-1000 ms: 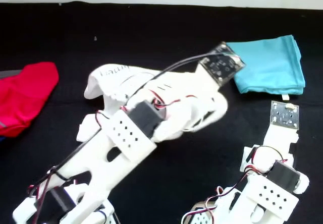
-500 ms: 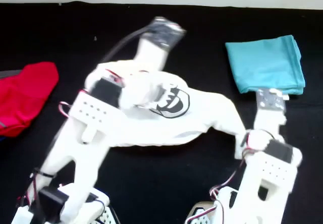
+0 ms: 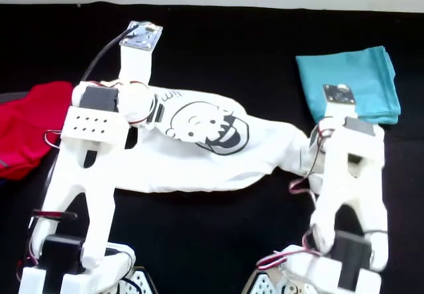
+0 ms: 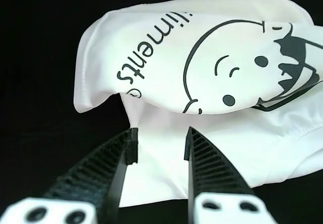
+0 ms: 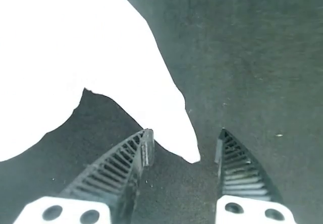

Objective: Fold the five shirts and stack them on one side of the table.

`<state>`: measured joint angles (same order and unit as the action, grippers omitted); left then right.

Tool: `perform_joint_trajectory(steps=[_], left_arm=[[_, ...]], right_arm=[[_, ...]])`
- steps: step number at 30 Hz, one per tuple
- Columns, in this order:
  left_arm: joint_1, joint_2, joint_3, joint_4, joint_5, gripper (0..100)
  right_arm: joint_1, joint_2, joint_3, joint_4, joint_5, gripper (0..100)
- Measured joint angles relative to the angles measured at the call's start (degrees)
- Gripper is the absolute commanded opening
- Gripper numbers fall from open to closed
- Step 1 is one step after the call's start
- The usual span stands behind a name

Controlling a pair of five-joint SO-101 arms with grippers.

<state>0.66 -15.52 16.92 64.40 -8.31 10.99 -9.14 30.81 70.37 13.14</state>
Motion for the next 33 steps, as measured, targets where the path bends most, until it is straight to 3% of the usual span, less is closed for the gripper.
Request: perform_joint_trajectory(steps=[2, 5, 12, 16, 25, 33], left_arm=[[0.00, 0.00, 0.00, 0.00, 0.00, 16], [0.00, 0.00, 0.00, 0.00, -0.09, 16], [0.00, 0.00, 0.00, 0.00, -0.09, 16], [-0.18, 0.00, 1.67, 0.00, -0.09, 16], [-0.18, 8.70, 4.22, -2.55, 0.00, 16], [0.44, 17.14, 4.66, 1.05, 0.00, 16]], right_arm=[[-1.05, 4.22, -1.93, 0.00, 0.00, 14.8], [-2.20, 8.26, -4.75, 0.00, 0.00, 0.0], [-2.11, 9.93, -11.96, 0.62, 0.00, 0.6], [0.00, 9.85, -19.34, 7.12, 0.00, 0.6], [8.18, 9.93, -52.48, 27.69, 3.69, 0.6], [13.63, 9.85, -68.13, 29.89, 7.56, 0.6]])
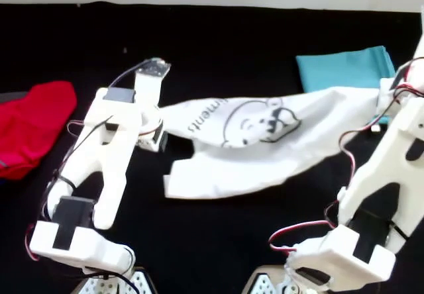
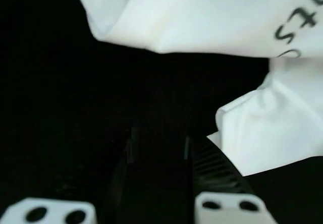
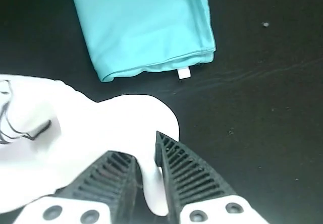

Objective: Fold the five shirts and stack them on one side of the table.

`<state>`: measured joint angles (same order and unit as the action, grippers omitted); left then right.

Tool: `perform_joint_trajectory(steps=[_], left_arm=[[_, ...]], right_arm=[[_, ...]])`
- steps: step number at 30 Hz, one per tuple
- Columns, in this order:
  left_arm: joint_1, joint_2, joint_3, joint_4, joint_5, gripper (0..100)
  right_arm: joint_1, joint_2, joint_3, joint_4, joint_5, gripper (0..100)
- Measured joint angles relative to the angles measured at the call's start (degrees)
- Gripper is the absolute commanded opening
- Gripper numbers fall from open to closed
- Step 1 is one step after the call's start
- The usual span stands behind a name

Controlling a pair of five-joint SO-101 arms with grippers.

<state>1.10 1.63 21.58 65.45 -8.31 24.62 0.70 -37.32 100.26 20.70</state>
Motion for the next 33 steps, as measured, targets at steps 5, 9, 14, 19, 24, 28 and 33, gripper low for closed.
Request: perform_joint_trajectory(steps=[5, 9, 14, 19, 24, 28, 33], left_arm=[[7.30, 1.41, 2.20, 5.80, 0.00, 16], [15.65, 1.41, 2.64, 6.51, 0.00, 16], [17.41, 1.49, -4.40, 7.12, 0.00, 16], [15.30, 2.02, -15.21, 7.30, 0.00, 16], [11.87, 3.69, -20.92, 0.09, 0.00, 16], [9.49, 10.20, -21.54, -9.58, 0.00, 17], [8.79, 19.43, -21.54, -14.33, 0.00, 16]], right_arm=[[0.00, 0.18, 0.00, 0.00, 0.00, 0.6], [-0.09, 0.26, 0.00, 0.00, 0.00, 0.6], [-0.53, 0.26, 0.35, 0.00, 0.00, 0.6], [-0.44, 0.26, 6.24, 0.00, 0.00, 0.6], [-0.44, 0.26, 9.93, 0.00, 0.00, 0.6], [-0.53, 0.26, 10.20, 0.00, 0.00, 0.6], [-0.53, 0.26, 10.20, 0.00, 0.00, 0.6]])
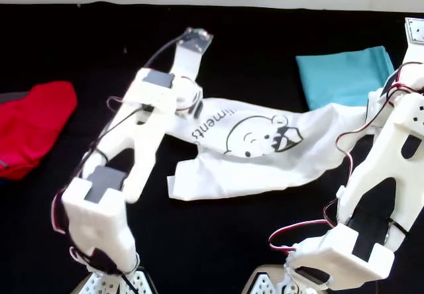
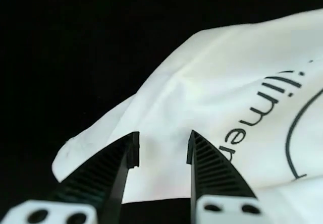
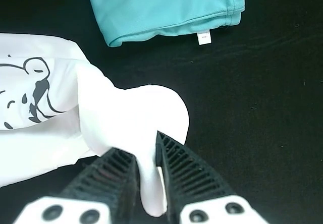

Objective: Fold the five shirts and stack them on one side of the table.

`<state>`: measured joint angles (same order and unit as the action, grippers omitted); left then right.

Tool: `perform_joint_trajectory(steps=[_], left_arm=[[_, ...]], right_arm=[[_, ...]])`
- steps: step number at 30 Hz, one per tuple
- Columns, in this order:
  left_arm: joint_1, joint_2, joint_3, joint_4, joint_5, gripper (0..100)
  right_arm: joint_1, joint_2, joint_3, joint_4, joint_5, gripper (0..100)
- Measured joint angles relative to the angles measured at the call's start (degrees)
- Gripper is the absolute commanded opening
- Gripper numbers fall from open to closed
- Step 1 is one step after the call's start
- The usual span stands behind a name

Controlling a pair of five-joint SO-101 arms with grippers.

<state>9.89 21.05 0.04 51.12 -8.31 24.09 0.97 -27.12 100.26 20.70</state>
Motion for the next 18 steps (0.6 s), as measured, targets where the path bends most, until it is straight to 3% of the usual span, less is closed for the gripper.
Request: perform_joint_trajectory(steps=[3, 6, 13, 18], left_arm=[[0.09, 2.20, 0.00, 0.00, 0.00, 13], [0.09, 2.20, 0.00, 2.99, 0.00, 0], [0.09, 2.20, 0.00, 15.56, 0.00, 1], [-0.88, -4.31, 0.00, 26.29, -0.09, 1]], right_arm=[[0.00, 0.00, 0.00, 0.00, 0.00, 0.6], [0.00, 0.00, 0.00, 0.00, 0.00, 0.6], [-0.53, -1.14, 2.11, 0.00, -1.49, 0.6], [-7.12, -12.40, 13.19, 0.00, -1.49, 0.6]])
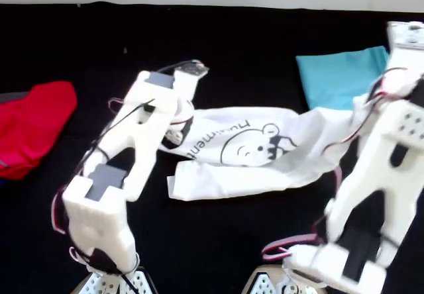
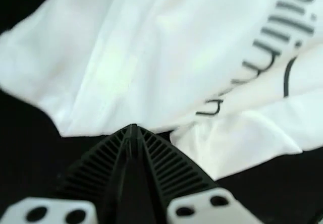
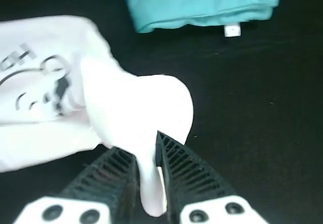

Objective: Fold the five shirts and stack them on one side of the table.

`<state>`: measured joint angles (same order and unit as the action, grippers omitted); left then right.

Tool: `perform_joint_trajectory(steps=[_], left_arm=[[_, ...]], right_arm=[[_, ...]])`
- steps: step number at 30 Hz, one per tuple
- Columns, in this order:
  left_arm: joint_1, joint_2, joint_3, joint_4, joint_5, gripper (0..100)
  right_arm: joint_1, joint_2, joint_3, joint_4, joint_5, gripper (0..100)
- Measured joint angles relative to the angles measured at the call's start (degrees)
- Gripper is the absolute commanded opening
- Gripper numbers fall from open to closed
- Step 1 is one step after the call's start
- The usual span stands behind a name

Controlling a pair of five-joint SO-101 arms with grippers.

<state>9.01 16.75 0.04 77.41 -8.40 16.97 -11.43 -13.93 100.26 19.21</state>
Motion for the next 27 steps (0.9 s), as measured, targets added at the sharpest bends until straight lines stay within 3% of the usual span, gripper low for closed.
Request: perform_joint_trajectory(steps=[7, 12, 18, 24, 27], left_arm=[[-4.40, -14.51, 1.41, 17.41, -6.15, 1], [-8.70, -18.99, 9.23, 19.96, -11.34, 1], [-8.18, -19.43, 10.55, 6.33, -11.96, 2], [-2.55, -18.90, 10.90, -11.34, -8.35, 21], [-0.53, -14.77, 10.81, -16.44, -6.42, 21]], right_arm=[[-11.52, -17.93, 24.18, -1.76, 0.00, 0.6], [-11.96, -27.08, 41.23, -3.08, 5.98, 0.6], [-4.92, -38.77, 55.47, -4.48, 16.26, 0.6], [3.69, -46.42, 62.59, -6.86, 22.24, 0.6], [5.71, -47.82, 65.23, -6.95, 23.47, 0.6]])
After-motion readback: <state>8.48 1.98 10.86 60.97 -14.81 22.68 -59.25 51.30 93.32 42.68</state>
